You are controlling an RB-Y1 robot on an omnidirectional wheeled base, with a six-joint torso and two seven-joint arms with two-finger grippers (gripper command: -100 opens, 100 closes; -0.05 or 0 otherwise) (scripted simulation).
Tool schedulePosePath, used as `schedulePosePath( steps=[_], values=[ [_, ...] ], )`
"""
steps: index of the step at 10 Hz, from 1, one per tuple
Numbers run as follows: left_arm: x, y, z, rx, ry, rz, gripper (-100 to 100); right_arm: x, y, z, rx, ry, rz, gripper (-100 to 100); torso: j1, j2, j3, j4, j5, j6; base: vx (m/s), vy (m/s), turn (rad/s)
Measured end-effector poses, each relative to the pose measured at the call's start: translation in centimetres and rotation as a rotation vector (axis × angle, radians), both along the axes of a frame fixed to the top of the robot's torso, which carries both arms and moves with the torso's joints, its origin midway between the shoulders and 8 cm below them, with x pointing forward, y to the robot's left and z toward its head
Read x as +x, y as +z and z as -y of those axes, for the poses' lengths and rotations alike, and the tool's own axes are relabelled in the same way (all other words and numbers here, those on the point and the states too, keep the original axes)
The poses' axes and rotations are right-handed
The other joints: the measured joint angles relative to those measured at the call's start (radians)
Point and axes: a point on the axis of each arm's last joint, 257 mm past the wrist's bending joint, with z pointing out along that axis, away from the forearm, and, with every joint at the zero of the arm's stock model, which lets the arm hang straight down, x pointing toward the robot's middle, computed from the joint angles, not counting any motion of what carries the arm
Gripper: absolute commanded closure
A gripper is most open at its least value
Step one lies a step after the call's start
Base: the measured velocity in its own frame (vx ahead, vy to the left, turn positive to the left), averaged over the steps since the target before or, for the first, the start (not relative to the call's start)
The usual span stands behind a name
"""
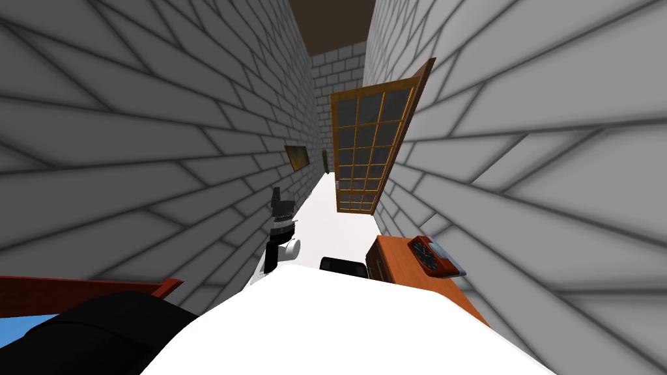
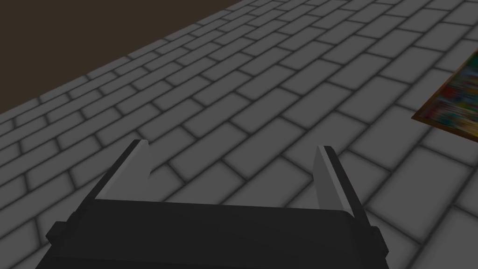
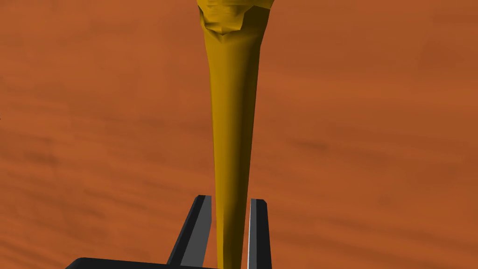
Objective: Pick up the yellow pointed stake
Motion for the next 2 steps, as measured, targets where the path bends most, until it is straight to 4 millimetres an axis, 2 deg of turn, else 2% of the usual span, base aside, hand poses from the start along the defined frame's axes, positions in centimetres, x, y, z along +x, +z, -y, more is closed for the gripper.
schedulePosePath(
  steps=[1,2],
  values=[
    [0.00,0.00,0.00,0.000,0.000,0.000,0,-0.06,0.58,0.47,0.003,0.007,-0.002,100,0.001,0.000,0.000,0.000,0.000,0.000,0.003,0.029,-0.011],
    [0.00,0.00,0.00,0.000,0.000,0.000,0,-0.06,0.65,0.50,0.005,0.006,-0.002,0,-0.002,0.000,0.000,0.000,0.000,-0.001,0.000,0.007,0.000]
  ],
)
